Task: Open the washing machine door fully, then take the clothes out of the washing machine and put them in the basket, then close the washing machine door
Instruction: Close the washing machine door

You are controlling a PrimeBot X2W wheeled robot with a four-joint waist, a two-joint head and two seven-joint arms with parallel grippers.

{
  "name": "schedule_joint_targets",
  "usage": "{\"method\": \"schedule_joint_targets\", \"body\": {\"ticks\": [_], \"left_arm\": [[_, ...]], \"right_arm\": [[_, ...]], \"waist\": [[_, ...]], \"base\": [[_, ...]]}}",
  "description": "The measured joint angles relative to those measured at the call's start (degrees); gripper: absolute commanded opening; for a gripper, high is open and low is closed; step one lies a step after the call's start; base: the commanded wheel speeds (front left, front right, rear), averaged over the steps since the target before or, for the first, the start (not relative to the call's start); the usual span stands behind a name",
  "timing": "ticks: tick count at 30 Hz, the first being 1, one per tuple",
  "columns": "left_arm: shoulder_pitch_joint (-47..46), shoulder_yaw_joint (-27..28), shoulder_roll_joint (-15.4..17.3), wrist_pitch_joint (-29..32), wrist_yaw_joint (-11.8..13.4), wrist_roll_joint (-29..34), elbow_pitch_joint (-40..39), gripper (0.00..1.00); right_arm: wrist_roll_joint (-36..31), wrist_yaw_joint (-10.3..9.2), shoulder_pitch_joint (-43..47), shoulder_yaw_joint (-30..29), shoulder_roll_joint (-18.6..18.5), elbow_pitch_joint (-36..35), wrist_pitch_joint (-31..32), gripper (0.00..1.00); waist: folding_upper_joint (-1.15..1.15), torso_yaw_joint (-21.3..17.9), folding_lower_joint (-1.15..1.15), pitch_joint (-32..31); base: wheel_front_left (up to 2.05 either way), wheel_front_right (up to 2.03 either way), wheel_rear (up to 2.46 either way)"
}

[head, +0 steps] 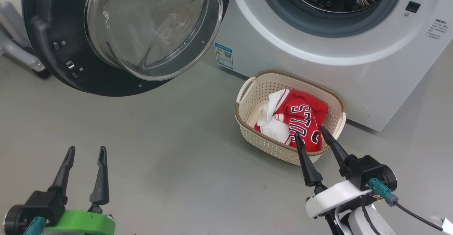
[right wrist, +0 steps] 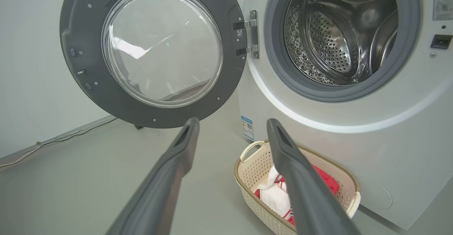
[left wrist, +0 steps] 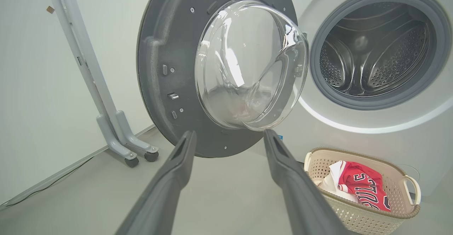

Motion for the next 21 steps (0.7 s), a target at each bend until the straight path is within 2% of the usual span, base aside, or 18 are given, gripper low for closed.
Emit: {"method": "schedule_joint_targets", "body": {"ticks": [21], "left_arm": [[0.15, 0.49, -0.77, 0.00, -0.01, 0.18, -0.27, 1.00]], "right_arm": [[0.09, 0.07, -1.36, 0.34, -0.02, 1.52, 0.00, 1.00]], "waist": [[0.00, -0.09, 0.00, -0.05]], "base": [[0.00, 0.00, 0.00]]}}
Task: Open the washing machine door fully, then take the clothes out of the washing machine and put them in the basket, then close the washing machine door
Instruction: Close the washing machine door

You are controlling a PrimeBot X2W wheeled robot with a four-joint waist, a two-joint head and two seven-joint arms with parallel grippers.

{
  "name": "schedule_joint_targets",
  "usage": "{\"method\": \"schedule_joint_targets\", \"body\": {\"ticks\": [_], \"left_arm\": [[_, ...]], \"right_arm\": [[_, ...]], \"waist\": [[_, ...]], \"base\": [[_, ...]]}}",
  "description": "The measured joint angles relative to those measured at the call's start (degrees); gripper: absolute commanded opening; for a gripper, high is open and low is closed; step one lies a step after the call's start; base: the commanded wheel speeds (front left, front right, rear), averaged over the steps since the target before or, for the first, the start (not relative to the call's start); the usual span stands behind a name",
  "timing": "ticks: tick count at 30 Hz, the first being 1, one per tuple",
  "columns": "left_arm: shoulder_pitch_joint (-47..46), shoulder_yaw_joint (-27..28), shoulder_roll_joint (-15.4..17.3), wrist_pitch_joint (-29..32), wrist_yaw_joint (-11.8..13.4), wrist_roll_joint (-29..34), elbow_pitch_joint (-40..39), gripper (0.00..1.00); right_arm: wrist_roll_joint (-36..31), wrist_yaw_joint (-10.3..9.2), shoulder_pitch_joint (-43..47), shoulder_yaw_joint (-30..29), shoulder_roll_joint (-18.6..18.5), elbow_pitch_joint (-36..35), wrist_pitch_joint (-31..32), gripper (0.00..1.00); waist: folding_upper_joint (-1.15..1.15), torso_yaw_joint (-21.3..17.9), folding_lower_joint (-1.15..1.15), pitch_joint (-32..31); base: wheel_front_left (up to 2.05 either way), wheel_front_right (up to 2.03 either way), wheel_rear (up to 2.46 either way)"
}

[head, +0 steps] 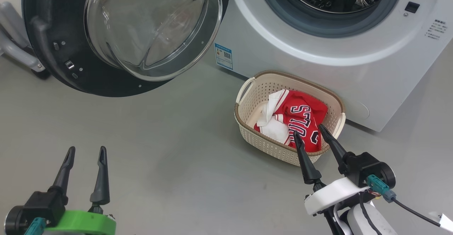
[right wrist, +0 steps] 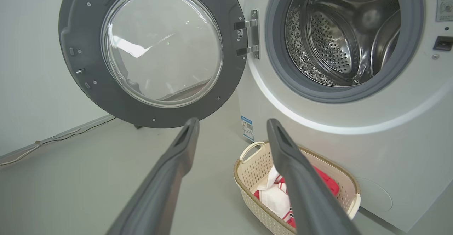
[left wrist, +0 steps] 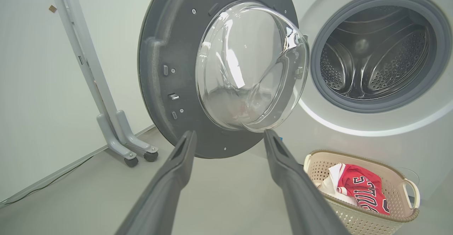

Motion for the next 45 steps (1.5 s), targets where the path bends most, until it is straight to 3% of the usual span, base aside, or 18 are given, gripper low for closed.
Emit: {"method": "schedule_joint_targets", "body": {"ticks": [21, 22, 23, 24, 25, 37, 45], "left_arm": [[0.05, -0.03, -0.15, 0.00, -0.13, 0.10, -0.19, 1.00], [0.05, -0.03, -0.19, 0.00, -0.13, 0.10, -0.21, 0.89], [0.05, -0.03, -0.21, 0.00, -0.14, 0.10, -0.23, 0.65], [0.06, -0.03, -0.22, 0.00, -0.14, 0.10, -0.26, 0.37], [0.06, -0.02, -0.23, 0.00, -0.14, 0.10, -0.32, 0.00], [-0.33, 6.72, 0.45, 0.00, -0.14, -1.32, -2.78, 0.00], [-6.33, 16.47, 7.48, -0.27, -0.14, -8.21, -4.22, 0.00]], "right_arm": [[0.52, -0.01, -0.15, -0.01, 0.00, 0.16, 0.00, 1.00], [0.51, -0.01, -0.15, -0.01, 0.00, 0.16, 0.00, 1.00], [0.51, -0.01, -0.15, -0.01, 0.00, 0.18, 0.00, 1.00], [0.51, -0.01, -0.15, -0.01, 0.00, 0.18, 0.00, 1.00], [0.51, -0.01, -0.15, -0.01, 0.00, 0.18, 0.00, 1.00], [-0.79, -0.19, -0.25, 0.42, -0.02, 0.13, 0.00, 1.00], [-3.12, -0.78, -0.64, 1.16, -1.26, 0.53, 0.00, 1.00]], "waist": [[0.00, -0.21, 0.00, -0.39], [0.00, -0.22, 0.00, -0.38], [0.00, -0.22, 0.00, -0.36], [0.00, -0.23, 0.00, -0.33], [0.00, -0.23, 0.00, -0.30], [0.00, -0.17, 0.00, 2.00], [0.00, -0.31, 0.00, 4.98]], "base": [[0.00, 0.00, 0.00], [0.00, 0.00, 0.00], [0.00, 0.00, 0.00], [0.00, 0.00, 0.00], [0.00, 0.00, 0.00], [0.00, 0.00, 0.00], [0.00, 0.00, 0.00]]}}
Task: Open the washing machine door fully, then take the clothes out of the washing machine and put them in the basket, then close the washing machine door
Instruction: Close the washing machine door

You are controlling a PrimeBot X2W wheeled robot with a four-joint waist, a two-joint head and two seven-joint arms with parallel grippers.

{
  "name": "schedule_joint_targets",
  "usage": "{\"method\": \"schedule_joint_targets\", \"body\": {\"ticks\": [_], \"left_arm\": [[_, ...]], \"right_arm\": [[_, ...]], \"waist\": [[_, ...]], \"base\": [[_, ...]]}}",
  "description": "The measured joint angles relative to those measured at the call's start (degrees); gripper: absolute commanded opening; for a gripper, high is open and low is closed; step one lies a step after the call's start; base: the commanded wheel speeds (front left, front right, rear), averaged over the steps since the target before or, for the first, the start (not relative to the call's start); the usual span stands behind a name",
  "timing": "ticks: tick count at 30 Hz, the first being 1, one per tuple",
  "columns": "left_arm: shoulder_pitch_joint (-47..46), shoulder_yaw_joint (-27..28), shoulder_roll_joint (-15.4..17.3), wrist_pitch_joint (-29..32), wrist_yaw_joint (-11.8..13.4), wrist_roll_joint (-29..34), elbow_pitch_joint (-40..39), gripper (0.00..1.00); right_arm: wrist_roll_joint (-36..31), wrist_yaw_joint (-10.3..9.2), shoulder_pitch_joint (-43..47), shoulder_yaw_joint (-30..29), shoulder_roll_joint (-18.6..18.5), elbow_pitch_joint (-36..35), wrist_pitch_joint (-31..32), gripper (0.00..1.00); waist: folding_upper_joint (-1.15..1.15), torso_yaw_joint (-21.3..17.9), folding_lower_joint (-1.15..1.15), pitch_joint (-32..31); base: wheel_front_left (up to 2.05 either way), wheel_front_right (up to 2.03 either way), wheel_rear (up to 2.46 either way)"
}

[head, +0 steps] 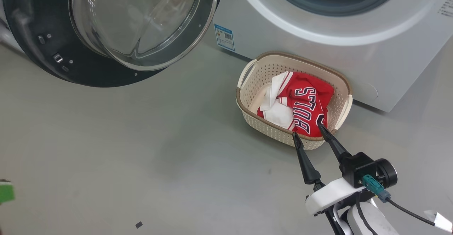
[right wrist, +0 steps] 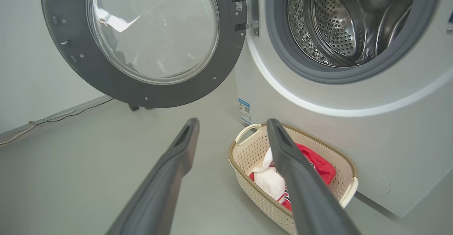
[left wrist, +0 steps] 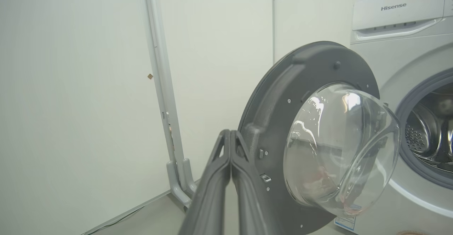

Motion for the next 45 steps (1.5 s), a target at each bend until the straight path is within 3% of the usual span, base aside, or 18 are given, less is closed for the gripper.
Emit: {"method": "schedule_joint_targets", "body": {"ticks": [9, 13, 22, 26, 32, 38, 45], "left_arm": [[-9.43, 10.16, 10.00, 0.02, 0.00, -16.03, 6.90, 0.00], [-14.28, 11.89, 13.25, 3.20, 0.00, -23.56, 12.24, 0.00], [-26.98, 18.61, 15.63, 16.99, 0.00, -44.69, 27.20, 0.00], [-30.90, 21.53, 16.21, 22.45, 0.51, -50.96, 32.53, 0.00], [-35.05, 24.69, 21.53, 28.81, 5.32, -53.97, 39.63, 0.00], [-38.66, 26.49, 24.66, 32.68, 9.26, -55.57, 44.79, 0.00], [-41.23, 25.76, 27.74, 36.99, 10.67, -55.60, 48.09, 0.00]], "right_arm": [[-2.50, -0.25, -2.39, 2.14, -0.41, 0.09, 0.18, 1.00], [-3.30, -0.47, -3.67, 2.25, -1.15, 0.03, 0.67, 1.00], [-4.42, -0.49, -6.23, 2.85, -1.27, -0.12, 1.15, 1.00], [-4.67, -0.94, -6.59, 3.09, -1.19, -0.10, 1.15, 1.00], [-4.75, -1.44, -6.93, 3.22, -1.01, -0.10, 1.11, 1.00], [-4.97, -1.92, -7.90, 3.48, -0.82, -0.27, 1.09, 1.00], [-5.16, -2.54, -8.12, 3.39, -0.62, -0.71, 1.01, 1.00]], "waist": [[0.00, -1.19, 0.00, 4.54], [0.00, -2.28, 0.00, 6.50], [0.00, -5.78, 0.00, 9.81], [0.00, -7.18, 0.00, 10.57], [0.00, -10.15, 0.00, 11.80], [0.00, -13.15, 0.00, 12.90], [0.00, -16.04, 0.00, 14.47]], "base": [[0.00, 0.00, 0.00], [0.00, 0.00, 0.00], [0.00, 0.00, 0.00], [0.00, 0.00, 0.00], [0.00, 0.00, 0.00], [0.00, 0.00, 0.00], [0.00, 0.00, 0.00]]}}
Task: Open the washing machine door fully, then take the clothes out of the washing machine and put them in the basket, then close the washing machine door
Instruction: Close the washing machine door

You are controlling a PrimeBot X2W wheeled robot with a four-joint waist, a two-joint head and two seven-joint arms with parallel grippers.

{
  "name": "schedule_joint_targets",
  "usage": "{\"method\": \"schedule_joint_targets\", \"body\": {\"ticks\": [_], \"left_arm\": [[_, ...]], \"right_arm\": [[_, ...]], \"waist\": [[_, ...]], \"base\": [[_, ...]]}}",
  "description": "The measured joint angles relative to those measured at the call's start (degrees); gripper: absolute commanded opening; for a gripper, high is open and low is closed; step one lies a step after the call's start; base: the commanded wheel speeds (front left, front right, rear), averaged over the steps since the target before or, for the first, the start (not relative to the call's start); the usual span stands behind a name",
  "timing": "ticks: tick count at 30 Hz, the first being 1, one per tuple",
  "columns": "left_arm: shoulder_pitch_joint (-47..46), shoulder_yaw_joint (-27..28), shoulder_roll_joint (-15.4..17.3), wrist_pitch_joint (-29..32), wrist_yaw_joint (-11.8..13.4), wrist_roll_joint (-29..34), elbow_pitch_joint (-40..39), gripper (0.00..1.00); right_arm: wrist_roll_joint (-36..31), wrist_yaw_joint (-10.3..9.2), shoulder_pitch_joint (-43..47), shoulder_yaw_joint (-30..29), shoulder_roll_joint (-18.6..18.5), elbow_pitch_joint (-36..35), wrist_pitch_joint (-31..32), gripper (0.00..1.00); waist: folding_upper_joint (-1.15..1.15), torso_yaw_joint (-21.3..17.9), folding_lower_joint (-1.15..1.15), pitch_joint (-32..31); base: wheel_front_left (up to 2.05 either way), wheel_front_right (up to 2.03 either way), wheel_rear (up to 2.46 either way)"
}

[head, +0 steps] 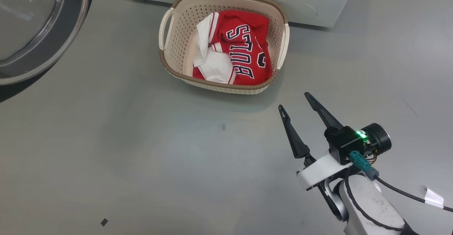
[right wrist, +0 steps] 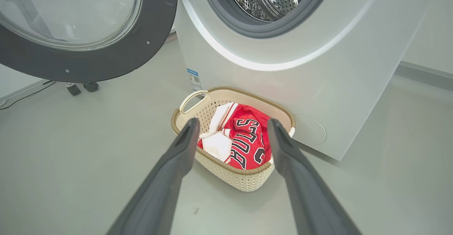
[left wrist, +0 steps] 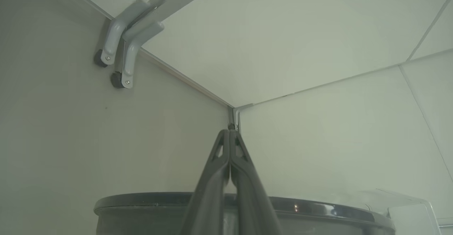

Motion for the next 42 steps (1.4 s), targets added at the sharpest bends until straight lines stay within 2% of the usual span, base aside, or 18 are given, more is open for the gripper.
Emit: {"method": "schedule_joint_targets", "body": {"ticks": [12, 21, 32, 42], "left_arm": [[-3.70, -3.71, -0.13, 5.44, 0.00, -1.31, 4.47, 0.00], [-4.89, -5.63, 0.43, 8.79, -1.18, -1.27, 6.73, 0.00], [-5.31, -6.89, 1.47, 13.96, -3.76, -1.49, 9.07, 0.00], [-5.59, -9.81, 0.74, 20.62, -7.65, -1.67, 10.59, 0.00]], "right_arm": [[-0.01, -0.49, -0.43, -0.27, 0.11, -0.03, -0.43, 1.00], [-0.09, -0.91, -0.70, -0.29, 0.12, -0.03, -0.44, 1.00], [-0.25, -1.00, -0.83, -0.29, 0.13, -0.02, -0.51, 1.00], [-0.23, -1.42, -0.89, -0.53, 0.16, 0.54, -0.52, 1.00]], "waist": [[0.00, -1.51, 0.00, 1.70], [0.00, -1.67, 0.00, 1.88], [0.00, -1.50, 0.00, 1.95], [0.00, -1.09, 0.00, 1.14]], "base": [[0.00, 0.00, 0.00], [0.00, 0.00, 0.00], [0.00, 0.00, 0.00], [0.00, 0.00, 0.00]]}}
